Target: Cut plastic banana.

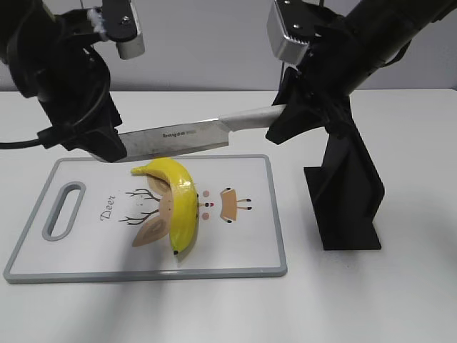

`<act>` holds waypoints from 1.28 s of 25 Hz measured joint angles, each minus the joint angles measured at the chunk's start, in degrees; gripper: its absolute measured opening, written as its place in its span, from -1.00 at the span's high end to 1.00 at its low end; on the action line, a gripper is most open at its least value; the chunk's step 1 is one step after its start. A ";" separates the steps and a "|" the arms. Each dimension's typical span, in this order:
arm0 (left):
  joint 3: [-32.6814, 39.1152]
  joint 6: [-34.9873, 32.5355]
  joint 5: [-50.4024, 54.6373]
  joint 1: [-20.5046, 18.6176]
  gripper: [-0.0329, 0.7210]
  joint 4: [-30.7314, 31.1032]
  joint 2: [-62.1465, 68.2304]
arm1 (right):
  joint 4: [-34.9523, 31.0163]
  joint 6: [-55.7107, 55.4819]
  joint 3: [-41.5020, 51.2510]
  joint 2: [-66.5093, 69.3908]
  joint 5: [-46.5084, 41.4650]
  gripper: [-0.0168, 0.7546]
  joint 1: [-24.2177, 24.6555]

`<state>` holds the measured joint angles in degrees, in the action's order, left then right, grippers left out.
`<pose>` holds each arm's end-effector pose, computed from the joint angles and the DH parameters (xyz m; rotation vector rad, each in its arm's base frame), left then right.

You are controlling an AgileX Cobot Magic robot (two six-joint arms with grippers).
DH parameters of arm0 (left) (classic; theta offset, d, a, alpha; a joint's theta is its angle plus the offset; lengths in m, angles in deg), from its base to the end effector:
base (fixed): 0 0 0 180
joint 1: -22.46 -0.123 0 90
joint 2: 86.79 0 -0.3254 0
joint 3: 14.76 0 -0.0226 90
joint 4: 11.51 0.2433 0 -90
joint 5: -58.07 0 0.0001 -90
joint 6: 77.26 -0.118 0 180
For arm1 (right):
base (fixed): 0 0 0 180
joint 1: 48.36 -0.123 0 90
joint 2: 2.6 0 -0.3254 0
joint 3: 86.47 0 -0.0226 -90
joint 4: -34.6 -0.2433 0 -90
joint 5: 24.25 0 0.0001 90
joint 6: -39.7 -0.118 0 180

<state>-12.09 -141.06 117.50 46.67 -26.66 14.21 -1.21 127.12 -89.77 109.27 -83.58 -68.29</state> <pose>0.2982 -0.1632 0.2974 1.8256 2.0922 -0.1855 0.3462 0.1887 0.2717 -1.8802 1.8178 0.4839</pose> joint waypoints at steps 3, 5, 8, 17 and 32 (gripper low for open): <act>-0.11 -0.58 -1.21 0.00 -0.64 -0.19 1.29 | -1.31 0.98 0.00 0.00 0.00 0.53 0.00; -0.11 -0.80 -1.89 0.00 -0.59 -0.19 1.97 | -1.54 1.07 0.00 0.00 0.00 0.53 0.00; -0.16 -0.88 -2.92 0.00 -0.33 -0.24 2.85 | -1.64 1.22 0.00 0.00 0.00 0.53 0.00; -0.15 -1.68 -4.90 0.05 0.85 -0.14 3.16 | -2.24 1.28 -0.17 0.42 1.58 0.53 0.00; 9.54 -2.86 -24.46 0.31 0.86 -3.20 15.33 | 5.39 1.01 -0.70 17.57 8.20 0.52 -0.23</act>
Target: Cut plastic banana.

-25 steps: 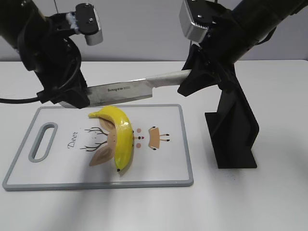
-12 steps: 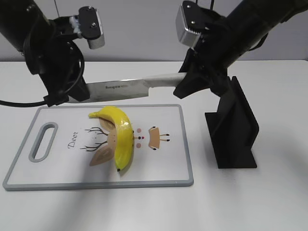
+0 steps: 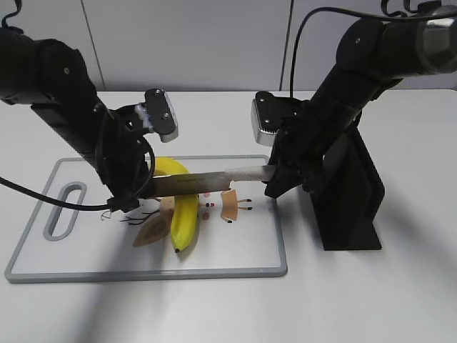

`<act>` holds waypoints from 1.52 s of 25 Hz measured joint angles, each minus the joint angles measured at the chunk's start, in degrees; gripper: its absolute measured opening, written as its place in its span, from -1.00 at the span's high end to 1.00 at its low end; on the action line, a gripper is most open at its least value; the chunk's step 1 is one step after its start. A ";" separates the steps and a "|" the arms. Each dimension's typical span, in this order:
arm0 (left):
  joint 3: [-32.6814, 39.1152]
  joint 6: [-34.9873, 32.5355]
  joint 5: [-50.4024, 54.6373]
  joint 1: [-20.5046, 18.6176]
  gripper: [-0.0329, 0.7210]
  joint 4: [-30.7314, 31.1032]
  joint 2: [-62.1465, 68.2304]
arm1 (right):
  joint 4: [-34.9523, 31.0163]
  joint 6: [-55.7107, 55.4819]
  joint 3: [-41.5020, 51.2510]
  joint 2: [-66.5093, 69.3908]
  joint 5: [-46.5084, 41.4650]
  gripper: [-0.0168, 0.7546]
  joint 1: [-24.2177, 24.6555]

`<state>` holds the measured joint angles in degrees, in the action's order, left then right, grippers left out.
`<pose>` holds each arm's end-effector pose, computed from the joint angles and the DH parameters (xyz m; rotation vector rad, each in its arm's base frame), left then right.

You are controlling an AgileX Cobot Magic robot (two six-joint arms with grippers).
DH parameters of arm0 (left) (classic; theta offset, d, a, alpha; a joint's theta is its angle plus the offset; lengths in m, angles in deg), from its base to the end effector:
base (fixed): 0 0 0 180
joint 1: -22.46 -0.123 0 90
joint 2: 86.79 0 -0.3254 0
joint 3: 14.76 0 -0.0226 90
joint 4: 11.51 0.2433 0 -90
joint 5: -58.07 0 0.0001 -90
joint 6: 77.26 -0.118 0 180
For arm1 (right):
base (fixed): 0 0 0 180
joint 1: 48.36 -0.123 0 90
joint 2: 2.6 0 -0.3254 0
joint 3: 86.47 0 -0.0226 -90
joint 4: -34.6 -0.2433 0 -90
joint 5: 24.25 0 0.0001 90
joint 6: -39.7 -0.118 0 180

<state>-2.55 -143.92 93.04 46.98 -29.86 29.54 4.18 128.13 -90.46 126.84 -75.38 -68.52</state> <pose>0.3408 -0.1789 0.1702 1.7506 2.1768 -0.1448 0.3898 0.1927 0.1441 -1.9944 1.9968 0.4530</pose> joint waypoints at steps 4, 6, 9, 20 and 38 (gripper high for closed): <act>-0.05 -0.06 -0.42 0.12 0.86 -0.01 0.40 | 0.30 0.07 -0.40 1.33 -0.05 0.52 0.00; -0.05 -0.08 -0.32 0.12 0.86 -0.01 0.25 | 0.42 0.07 -0.45 1.26 -0.24 0.52 0.00; 0.07 -0.08 -0.24 0.18 0.86 0.26 -0.47 | 0.61 -0.21 -0.45 0.51 -0.37 0.52 0.00; 0.82 0.03 3.61 0.29 0.86 2.62 -16.12 | 0.14 -1.63 -0.17 -12.87 -3.45 0.52 -0.35; 0.94 1.54 3.13 -0.14 -0.64 1.02 -22.94 | 2.39 -2.93 0.12 -19.09 -5.26 0.53 -0.05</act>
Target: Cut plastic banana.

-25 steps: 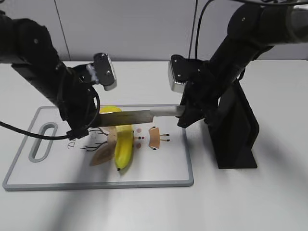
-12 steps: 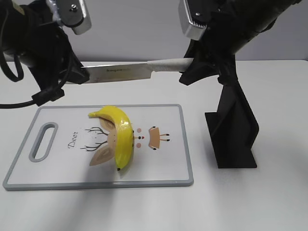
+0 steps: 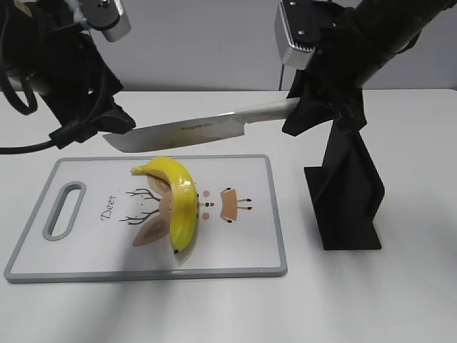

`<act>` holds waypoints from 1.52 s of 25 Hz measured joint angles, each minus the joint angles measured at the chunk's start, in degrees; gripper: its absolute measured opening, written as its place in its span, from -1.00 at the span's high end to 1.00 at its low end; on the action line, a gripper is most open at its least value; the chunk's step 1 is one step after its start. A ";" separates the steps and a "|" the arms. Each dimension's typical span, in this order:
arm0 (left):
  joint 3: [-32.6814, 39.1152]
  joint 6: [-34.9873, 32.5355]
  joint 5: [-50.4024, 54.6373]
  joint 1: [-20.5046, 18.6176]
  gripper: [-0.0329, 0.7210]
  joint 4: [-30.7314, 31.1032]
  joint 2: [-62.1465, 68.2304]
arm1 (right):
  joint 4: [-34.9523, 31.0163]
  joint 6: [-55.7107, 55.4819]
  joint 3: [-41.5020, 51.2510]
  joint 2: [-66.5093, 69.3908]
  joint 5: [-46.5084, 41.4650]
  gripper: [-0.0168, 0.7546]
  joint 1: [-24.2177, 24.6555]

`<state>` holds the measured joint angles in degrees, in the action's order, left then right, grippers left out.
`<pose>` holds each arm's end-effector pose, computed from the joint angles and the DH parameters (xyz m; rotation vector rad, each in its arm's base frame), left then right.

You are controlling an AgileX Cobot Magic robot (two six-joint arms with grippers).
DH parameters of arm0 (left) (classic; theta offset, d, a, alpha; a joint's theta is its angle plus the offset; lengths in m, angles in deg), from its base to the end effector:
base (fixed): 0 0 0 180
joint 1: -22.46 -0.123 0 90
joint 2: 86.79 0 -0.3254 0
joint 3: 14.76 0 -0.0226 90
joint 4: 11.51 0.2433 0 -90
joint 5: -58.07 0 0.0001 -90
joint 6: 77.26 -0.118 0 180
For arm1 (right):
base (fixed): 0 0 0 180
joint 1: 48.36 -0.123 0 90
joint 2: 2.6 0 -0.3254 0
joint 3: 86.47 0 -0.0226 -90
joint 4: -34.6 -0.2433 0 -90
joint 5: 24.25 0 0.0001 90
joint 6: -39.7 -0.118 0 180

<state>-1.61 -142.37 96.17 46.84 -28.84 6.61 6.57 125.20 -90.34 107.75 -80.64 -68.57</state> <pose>0.2899 -0.1552 0.3071 1.5809 1.9107 -0.0323 0.3508 0.1784 0.2790 -1.9236 1.8092 0.2923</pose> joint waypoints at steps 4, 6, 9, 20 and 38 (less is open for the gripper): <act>0.00 2.41 -0.13 -0.12 -0.75 0.00 -0.52 | 0.19 -4.47 0.00 0.00 -0.18 0.53 -0.01; 0.00 8.41 -0.88 -0.46 -0.75 0.75 -0.73 | 0.19 -10.03 0.04 0.00 -0.12 0.53 -0.01; -0.87 22.39 -1.16 -1.91 -0.73 4.69 -0.90 | 1.80 -23.69 -0.32 0.00 1.81 0.53 -0.01; -6.58 53.10 12.66 -12.47 -0.66 10.73 -1.01 | 17.14 -69.35 -4.65 -0.79 3.15 0.53 0.19; 18.06 55.74 15.82 -15.02 -0.66 10.74 -25.73 | 26.45 -101.35 25.50 -26.45 18.06 0.53 0.30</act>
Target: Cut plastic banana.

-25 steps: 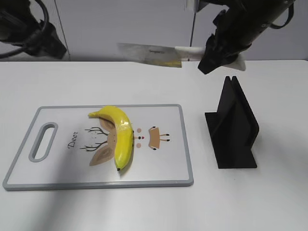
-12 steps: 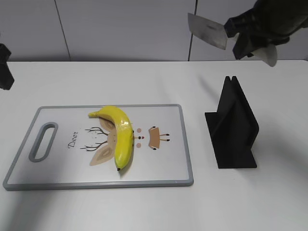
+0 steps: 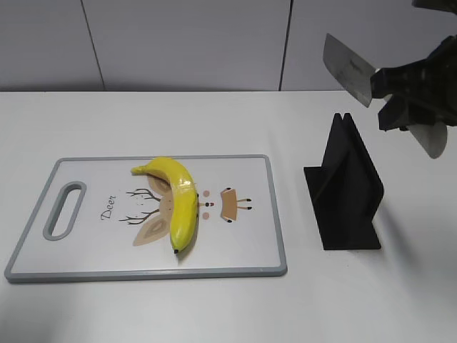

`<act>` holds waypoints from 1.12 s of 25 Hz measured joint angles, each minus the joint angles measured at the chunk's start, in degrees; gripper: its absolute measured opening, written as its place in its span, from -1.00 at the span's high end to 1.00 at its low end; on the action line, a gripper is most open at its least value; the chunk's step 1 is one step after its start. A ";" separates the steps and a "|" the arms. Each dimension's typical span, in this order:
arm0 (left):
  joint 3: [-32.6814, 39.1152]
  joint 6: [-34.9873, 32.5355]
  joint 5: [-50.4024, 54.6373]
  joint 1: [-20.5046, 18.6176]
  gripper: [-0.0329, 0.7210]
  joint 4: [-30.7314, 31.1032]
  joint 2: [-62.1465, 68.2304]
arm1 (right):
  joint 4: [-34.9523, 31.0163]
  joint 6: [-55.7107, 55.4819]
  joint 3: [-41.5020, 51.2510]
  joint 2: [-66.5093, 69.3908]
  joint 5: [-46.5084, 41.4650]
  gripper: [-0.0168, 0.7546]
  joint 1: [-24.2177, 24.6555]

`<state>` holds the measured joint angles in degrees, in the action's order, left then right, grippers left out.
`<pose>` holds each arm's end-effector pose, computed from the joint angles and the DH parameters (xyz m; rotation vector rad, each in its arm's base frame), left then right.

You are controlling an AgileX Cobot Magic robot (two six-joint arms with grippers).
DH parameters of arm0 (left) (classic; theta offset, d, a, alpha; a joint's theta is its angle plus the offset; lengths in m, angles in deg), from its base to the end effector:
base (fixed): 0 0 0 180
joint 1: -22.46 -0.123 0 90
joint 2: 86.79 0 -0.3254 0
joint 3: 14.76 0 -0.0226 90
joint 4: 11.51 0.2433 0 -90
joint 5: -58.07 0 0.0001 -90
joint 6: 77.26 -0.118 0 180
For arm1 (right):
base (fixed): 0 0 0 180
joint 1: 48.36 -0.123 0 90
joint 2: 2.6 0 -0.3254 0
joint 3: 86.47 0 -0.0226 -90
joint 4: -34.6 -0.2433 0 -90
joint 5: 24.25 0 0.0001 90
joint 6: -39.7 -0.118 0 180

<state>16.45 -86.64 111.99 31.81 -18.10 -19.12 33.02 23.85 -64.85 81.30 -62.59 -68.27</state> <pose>0.1701 -0.0391 0.3044 0.3738 2.6373 -0.1456 0.2583 0.0957 0.3079 -0.0694 2.5330 0.2830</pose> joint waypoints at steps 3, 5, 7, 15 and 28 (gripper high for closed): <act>5.14 0.11 -1.24 0.00 -0.66 -0.11 -9.33 | 0.19 -1.50 2.24 -0.78 0.33 0.53 0.00; 8.15 0.16 -2.43 0.00 -0.66 -0.17 -15.32 | 0.19 -2.15 3.46 -0.84 0.33 0.53 0.00; 11.10 0.16 -3.20 0.00 -0.66 -0.17 -21.91 | 0.19 -2.37 4.37 -0.84 0.33 0.53 0.00; 16.89 0.16 -2.41 0.00 -0.66 -0.22 -42.58 | 0.19 -2.57 6.62 -0.87 1.04 0.53 0.00; 17.30 1.32 7.54 0.00 -0.63 -0.27 -55.03 | -2.18 -2.75 9.40 2.17 2.22 0.53 0.00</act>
<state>33.75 -85.32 119.53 31.81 -18.37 -74.15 30.85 21.10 -55.45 83.47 -60.36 -68.27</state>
